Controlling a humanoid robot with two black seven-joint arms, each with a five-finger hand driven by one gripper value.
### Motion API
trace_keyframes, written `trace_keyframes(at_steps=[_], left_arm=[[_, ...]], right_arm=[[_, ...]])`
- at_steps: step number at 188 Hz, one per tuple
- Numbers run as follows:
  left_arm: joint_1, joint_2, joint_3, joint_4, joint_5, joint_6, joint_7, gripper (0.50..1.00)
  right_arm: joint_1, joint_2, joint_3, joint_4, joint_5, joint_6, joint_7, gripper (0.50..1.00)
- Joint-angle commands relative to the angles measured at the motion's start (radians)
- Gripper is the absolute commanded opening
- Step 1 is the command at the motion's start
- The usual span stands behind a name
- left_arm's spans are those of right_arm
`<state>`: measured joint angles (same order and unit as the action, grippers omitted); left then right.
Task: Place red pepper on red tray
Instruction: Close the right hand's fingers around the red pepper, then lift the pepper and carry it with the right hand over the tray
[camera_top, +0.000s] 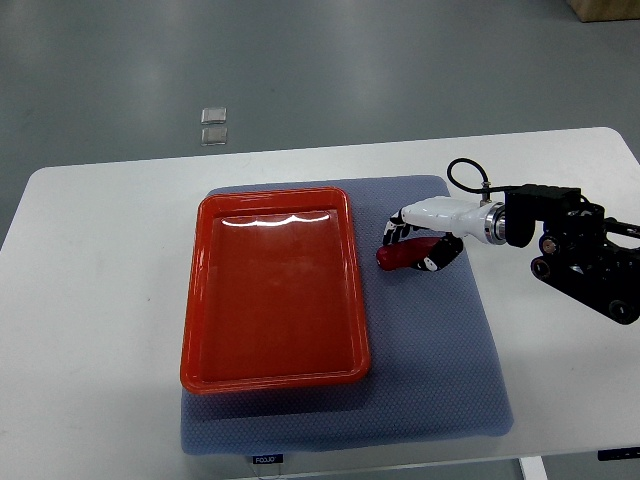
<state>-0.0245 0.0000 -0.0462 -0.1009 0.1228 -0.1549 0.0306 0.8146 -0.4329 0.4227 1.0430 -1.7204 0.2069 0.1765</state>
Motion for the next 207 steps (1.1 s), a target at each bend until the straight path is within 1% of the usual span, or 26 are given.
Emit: trace_keyframes(at_steps=[1,25,60,73,145,181,207], left_arm=[[0.000,0.000,0.000,0.000,0.000,0.000,0.000,1.000],[0.000,0.000,-0.001,0.001,0.000,0.000,0.000,1.000],[0.000,0.000,0.000,0.000,0.000,0.000,0.000,1.000],[0.000,0.000,0.000,0.001,0.000,0.000,0.000,1.000],[0.000,0.000,0.000,0.000,0.000,0.000,0.000,1.000],[0.000,0.000,0.000,0.000,0.000,0.000,0.000,1.000],[0.000,0.000,0.000,0.000,0.000,0.000,0.000,1.000]], right_arm=[[0.000,-0.001,-0.001,-0.006,-0.007,-0.014,-0.002,0.592],[0.002,-0.006,0.001,-0.006,-0.007,-0.032,-0.002,0.554],[0.002,-0.010,0.004,-0.006,-0.005,-0.037,-0.002,0.541],[0.000,-0.010,0.002,-0.006,-0.005,-0.043,-0.002,0.517],[0.011,-0.014,0.010,-0.006,0.005,-0.052,0.000,0.515],[0.012,-0.014,0.013,-0.006,0.010,-0.054,0.003,0.500],[0.017,-0.012,0.021,-0.005,0.013,-0.054,0.004,0.500]])
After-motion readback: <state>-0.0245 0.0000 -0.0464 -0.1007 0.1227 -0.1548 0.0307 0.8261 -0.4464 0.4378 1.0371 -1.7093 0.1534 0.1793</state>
